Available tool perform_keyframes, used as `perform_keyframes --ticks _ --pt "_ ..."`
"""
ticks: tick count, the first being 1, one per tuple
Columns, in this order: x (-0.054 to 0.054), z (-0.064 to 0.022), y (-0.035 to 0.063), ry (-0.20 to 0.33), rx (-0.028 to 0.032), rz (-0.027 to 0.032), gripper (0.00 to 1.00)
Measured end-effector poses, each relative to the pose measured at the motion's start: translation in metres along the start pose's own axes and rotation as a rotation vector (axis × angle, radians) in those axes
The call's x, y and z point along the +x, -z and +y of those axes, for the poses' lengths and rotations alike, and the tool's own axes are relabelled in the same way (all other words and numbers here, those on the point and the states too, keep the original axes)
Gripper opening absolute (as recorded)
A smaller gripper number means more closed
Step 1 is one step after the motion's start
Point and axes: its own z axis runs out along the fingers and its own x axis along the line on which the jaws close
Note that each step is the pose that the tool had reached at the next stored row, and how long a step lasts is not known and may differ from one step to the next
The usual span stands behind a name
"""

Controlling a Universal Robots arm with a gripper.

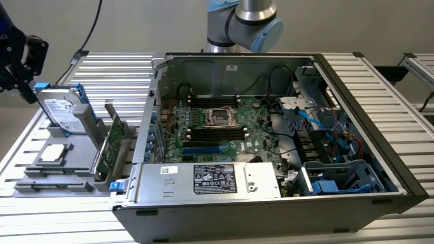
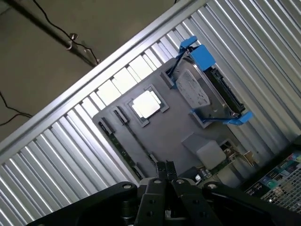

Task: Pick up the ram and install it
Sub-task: 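Pick up the ram and move it above insertion slot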

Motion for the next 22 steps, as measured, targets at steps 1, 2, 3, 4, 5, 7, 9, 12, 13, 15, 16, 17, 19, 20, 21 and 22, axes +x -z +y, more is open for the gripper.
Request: perform_keyframes --ticks 1,2,3,4,5,7,9,12,13,15,16,17,19,20,21,22 --pt "0.0000 0.0000 0.0000 0.019 -0.0001 0.0016 0.11" --pt "0.0000 0.0000 0.0000 0.037 -0.0001 0.0030 0.11" --pt "0.0000 0.0000 -0.0001 0.055 -0.0001 0.0045 0.11" --pt "0.0000 0.0000 -0.0001 0.073 -0.0002 0.0059 0.11" --pt "0.0000 0.0000 -0.0001 0.091 -0.0002 0.0073 0.11" --pt "0.0000 0.0000 -0.0001 0.127 -0.0002 0.0102 0.11" --pt "0.0000 0.0000 -0.0001 0.164 -0.0003 0.0132 0.11" --pt "0.0000 -0.0001 -0.0005 0.218 -0.0007 0.0171 0.11" --pt "0.0000 -0.0001 -0.0007 0.236 -0.0008 0.0184 0.11" --pt "0.0000 -0.0001 -0.0010 0.273 -0.0010 0.0212 0.11" --pt "0.0000 -0.0001 -0.0012 0.291 -0.0011 0.0225 0.11" --pt "0.0000 -0.0001 -0.0015 0.309 -0.0011 0.0240 0.11" --pt "0.0000 -0.0002 -0.0019 0.345 -0.0012 0.0268 0.11" --pt "0.0000 -0.0002 -0.0021 0.363 -0.0013 0.0283 0.11" --pt "0.0000 -0.0002 -0.0023 0.381 -0.0013 0.0297 0.11" --pt "0.0000 -0.0002 -0.0025 0.400 -0.0013 0.0312 0.11"
